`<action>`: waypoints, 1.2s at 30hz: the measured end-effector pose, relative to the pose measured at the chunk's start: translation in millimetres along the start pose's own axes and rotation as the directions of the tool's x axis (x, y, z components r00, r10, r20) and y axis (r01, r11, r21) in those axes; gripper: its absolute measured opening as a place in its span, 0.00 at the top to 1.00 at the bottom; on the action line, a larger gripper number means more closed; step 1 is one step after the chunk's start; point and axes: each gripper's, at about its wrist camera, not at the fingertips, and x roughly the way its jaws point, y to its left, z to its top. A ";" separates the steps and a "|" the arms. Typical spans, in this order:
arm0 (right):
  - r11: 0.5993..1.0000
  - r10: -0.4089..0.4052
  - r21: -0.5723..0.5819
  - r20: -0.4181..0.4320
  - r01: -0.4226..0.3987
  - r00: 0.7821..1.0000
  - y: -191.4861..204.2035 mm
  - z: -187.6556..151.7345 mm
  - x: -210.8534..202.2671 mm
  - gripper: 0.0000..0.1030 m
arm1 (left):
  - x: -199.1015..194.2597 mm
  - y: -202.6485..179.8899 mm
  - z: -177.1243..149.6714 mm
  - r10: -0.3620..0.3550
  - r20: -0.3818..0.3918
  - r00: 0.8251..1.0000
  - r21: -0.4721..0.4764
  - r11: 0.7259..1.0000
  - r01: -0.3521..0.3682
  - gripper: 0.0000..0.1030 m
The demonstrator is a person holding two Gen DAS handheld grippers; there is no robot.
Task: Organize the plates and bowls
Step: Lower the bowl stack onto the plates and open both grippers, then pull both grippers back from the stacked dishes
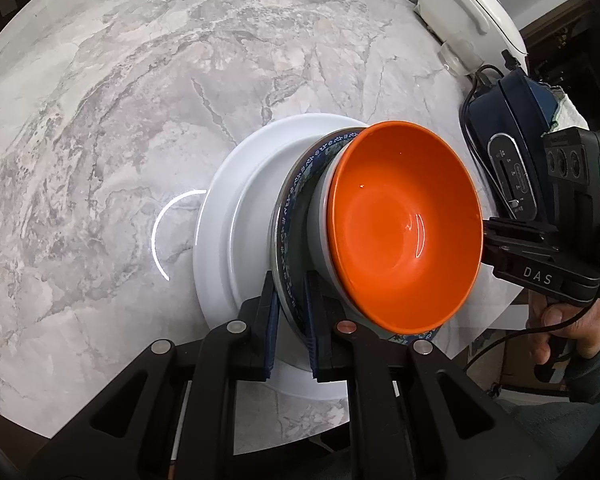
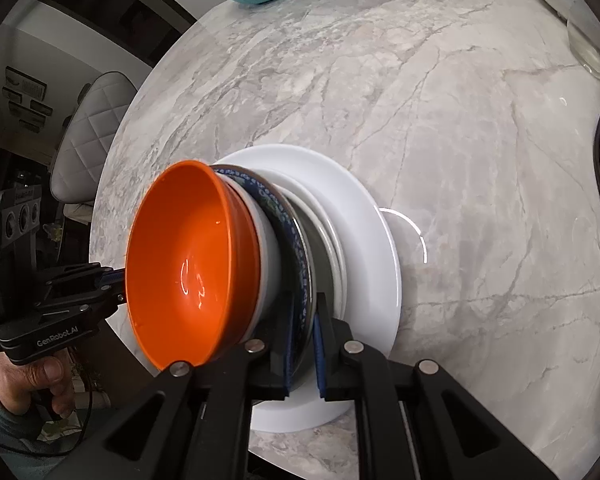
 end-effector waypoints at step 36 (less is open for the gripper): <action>0.995 -0.070 -0.048 0.247 0.084 0.967 29.0 -16.9 -120.4 0.12 | -180.4 -112.3 -70.2 0.429 0.396 0.812 -0.301 0.896 -0.327 0.01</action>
